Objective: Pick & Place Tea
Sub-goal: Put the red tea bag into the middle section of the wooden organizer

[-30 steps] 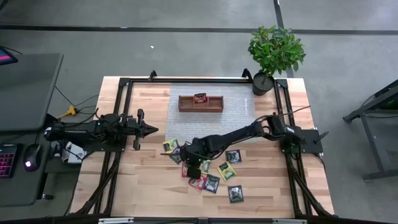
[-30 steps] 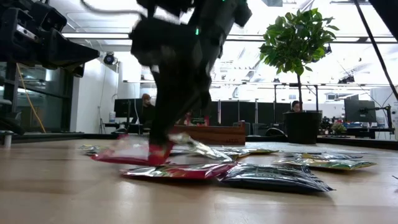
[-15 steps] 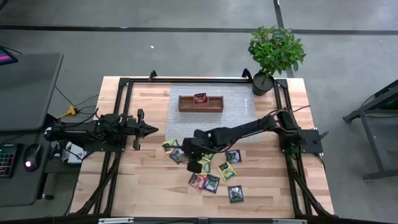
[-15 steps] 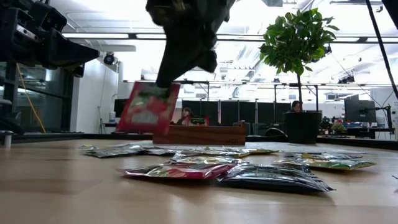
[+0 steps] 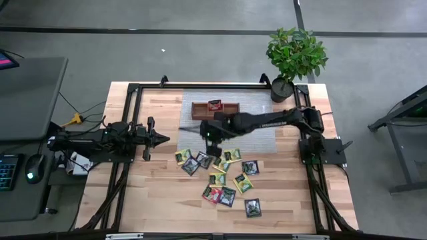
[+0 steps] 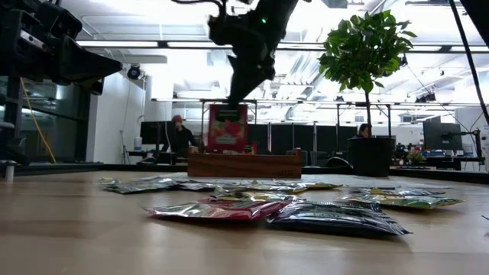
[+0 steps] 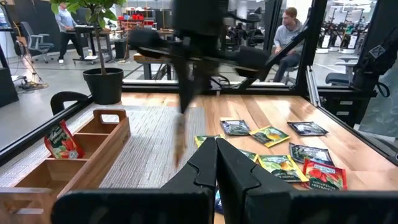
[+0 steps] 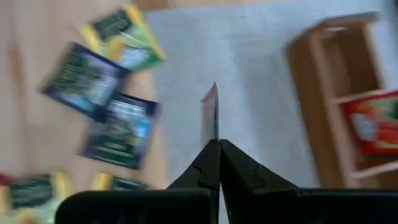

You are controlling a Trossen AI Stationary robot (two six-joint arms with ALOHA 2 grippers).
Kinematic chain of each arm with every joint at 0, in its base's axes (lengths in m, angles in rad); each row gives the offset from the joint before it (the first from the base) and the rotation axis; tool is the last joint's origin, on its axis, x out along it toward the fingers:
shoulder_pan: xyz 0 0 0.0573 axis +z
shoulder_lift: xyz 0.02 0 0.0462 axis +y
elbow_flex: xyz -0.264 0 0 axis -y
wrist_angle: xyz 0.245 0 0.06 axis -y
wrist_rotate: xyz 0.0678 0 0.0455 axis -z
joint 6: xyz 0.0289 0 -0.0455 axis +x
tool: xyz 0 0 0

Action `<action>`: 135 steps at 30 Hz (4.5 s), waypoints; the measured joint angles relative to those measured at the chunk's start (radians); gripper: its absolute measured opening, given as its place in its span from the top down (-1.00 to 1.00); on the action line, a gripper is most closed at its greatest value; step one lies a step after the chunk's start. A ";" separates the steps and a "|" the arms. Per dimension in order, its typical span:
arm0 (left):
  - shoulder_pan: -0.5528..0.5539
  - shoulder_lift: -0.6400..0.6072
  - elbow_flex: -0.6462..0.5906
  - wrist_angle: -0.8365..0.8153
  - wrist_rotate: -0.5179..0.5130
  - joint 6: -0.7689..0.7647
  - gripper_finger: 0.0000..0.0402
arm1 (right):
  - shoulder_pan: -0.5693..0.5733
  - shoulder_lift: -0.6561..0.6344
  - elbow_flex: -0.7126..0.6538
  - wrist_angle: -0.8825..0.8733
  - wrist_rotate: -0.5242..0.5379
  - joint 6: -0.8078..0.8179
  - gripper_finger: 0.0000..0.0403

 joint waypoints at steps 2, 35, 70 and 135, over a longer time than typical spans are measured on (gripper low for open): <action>0.000 0.000 0.000 0.000 0.000 0.000 1.00 | -0.035 -0.016 0.000 -0.004 0.009 -0.032 1.00; 0.000 0.000 0.000 0.000 0.000 0.000 1.00 | -0.336 -0.027 0.002 0.079 -0.103 -0.503 1.00; 0.000 0.000 0.000 0.000 0.000 0.000 1.00 | -0.361 0.041 0.001 0.009 -0.048 -0.559 1.00; 0.000 0.000 0.000 0.000 0.000 0.000 1.00 | -0.305 0.027 0.111 -0.075 -0.102 -0.374 0.42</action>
